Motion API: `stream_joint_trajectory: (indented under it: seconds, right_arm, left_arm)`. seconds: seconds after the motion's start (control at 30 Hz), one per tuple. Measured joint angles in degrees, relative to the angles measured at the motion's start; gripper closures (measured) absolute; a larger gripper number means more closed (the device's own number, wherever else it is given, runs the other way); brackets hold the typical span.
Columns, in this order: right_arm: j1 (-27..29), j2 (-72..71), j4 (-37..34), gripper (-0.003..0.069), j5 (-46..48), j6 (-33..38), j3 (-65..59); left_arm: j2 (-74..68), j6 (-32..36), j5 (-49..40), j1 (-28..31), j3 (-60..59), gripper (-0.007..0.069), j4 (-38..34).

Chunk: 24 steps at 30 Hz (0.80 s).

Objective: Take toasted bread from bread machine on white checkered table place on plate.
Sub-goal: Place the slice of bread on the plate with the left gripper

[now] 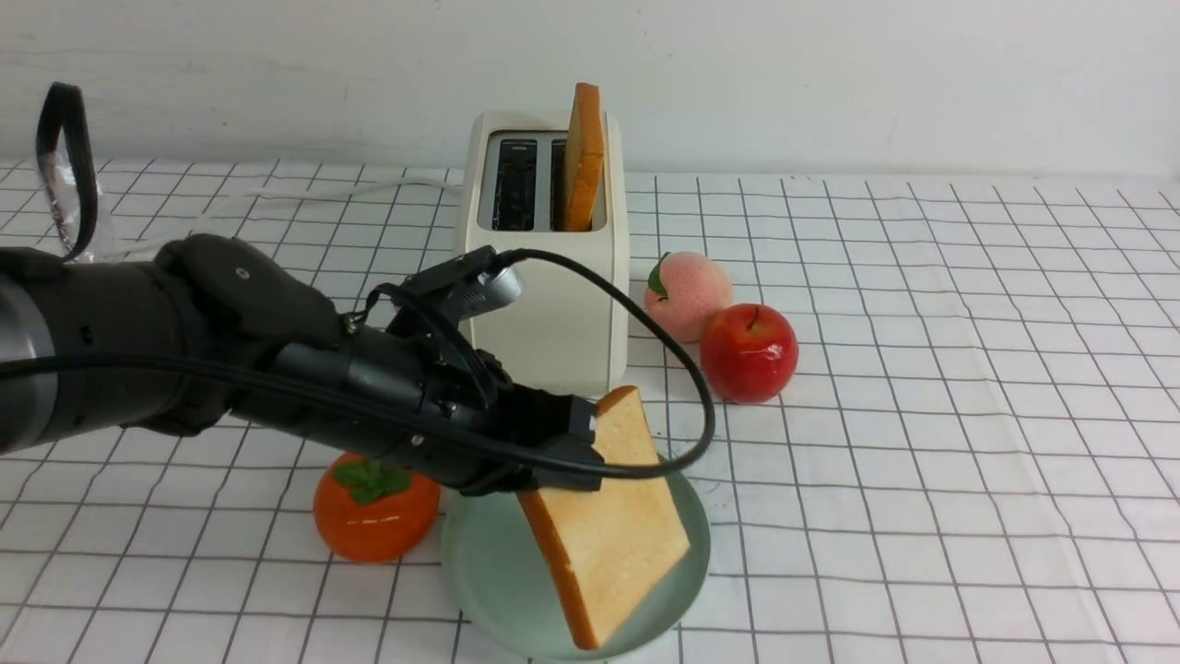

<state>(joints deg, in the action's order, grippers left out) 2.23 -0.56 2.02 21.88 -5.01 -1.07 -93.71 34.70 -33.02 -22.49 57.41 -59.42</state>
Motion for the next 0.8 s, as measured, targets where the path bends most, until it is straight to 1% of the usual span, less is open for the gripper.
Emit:
stream_joint_trajectory:
  seconds: [0.13, 0.2, 0.27, 0.33, 0.37, 0.43, 0.47, 0.5, 0.57, 0.63, 0.7, 0.8]
  right_arm:
    - [0.0, 0.0, 0.0, 0.0419, 0.0, 0.0, 0.0]
    - [0.0, 0.0, 0.0, 0.0419, 0.0, 0.0, 0.0]
    - [0.0, 0.0, 0.0, 0.0419, 0.0, 0.0, 0.0]
    - [0.0, 0.0, 0.0, 0.0419, 0.0, 0.0, 0.0]
    - [0.0, 0.0, 0.1, 0.0419, 0.0, 0.0, 0.0]
    - [0.0, 0.0, 0.1, 0.0419, 0.0, 0.0, 0.0]
    - [0.0, 0.0, 0.1, 0.0419, 0.0, 0.0, 0.0]
    - [0.0, 0.0, 0.1, 0.0419, 0.0, 0.0, 0.0]
    - [0.0, 0.0, 0.1, 0.0419, 0.0, 0.0, 0.0]
    - [0.0, 0.0, 0.1, 0.0419, 0.0, 0.0, 0.0]
    - [0.0, 0.0, 0.1, 0.0419, 0.0, 0.0, 0.0]
    - [0.0, 0.0, 0.1, 0.0419, 0.0, 0.0, 0.0]
  left_arm:
    - [-1.6, 0.1, 1.4, 0.0, 0.0, 0.0521, 2.0]
    - [-2.0, 0.1, 1.5, 0.0, 0.0, 0.0497, 3.5]
    - [-2.1, 0.1, 1.8, 0.0, 0.0, 0.0449, 5.1]
    - [-2.1, 0.1, 2.0, 0.0, 0.0, 0.0375, 6.7]
    - [-1.9, 0.1, 2.2, 0.0, 0.0, 0.0312, 7.9]
    - [-1.0, 0.1, 2.9, 0.0, 0.0, 0.0225, 9.3]
    - [-0.4, 0.1, 3.3, 0.0, 0.0, 0.0202, 9.6]
    - [0.5, 0.1, 3.8, 0.0, 0.0, 0.0158, 10.2]
    - [2.4, 0.1, 4.8, 0.0, 0.0, 0.0098, 11.2]
    - [4.2, 0.1, 5.8, 0.0, 0.0, 0.0062, 12.4]
    - [5.5, 0.1, 6.4, 0.0, 0.0, 0.0043, 13.9]
    - [7.3, 0.1, 7.0, 0.0, 0.0, 0.0040, 15.5]
